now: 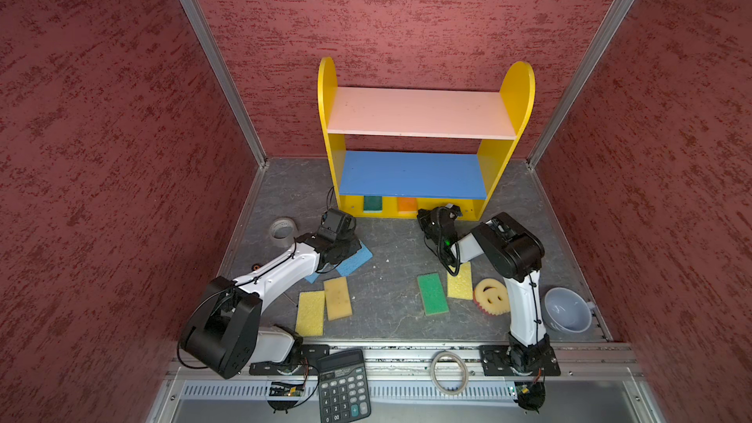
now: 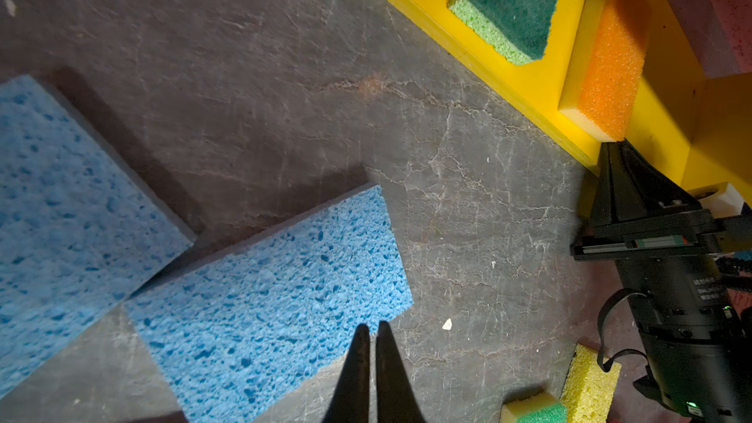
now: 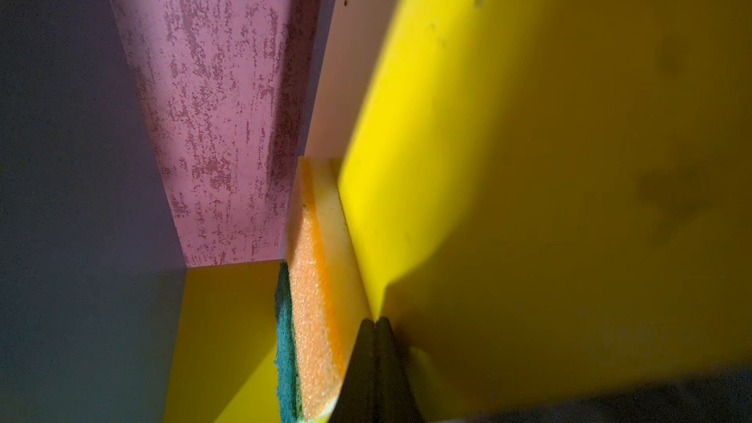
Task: Place and organize the cleaning sponges onto the shelf
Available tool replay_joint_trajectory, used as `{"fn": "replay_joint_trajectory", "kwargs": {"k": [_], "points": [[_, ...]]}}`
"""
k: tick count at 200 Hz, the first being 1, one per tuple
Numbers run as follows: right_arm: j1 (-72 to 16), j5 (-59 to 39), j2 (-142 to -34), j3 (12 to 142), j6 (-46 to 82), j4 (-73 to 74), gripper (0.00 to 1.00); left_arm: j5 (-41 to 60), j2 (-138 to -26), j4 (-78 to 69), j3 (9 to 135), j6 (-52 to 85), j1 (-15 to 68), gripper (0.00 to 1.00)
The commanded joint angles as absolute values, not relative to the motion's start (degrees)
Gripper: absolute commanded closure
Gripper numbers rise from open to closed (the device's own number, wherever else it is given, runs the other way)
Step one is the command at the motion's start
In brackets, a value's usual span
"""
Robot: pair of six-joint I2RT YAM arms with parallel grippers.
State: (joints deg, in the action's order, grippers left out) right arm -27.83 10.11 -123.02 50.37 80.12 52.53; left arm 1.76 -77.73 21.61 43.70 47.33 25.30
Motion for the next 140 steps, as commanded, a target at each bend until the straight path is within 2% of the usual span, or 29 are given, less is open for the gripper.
{"fn": "replay_joint_trajectory", "kwargs": {"k": [1,140], "points": [[-27.2,11.1,-125.0,51.5,80.9,49.0,1.00,3.4,-78.7,19.2,43.2,47.4,24.8,0.91],[-27.8,8.3,-123.9,50.9,79.5,46.7,1.00,4.5,-78.7,19.2,42.9,47.9,24.4,0.91]]}}
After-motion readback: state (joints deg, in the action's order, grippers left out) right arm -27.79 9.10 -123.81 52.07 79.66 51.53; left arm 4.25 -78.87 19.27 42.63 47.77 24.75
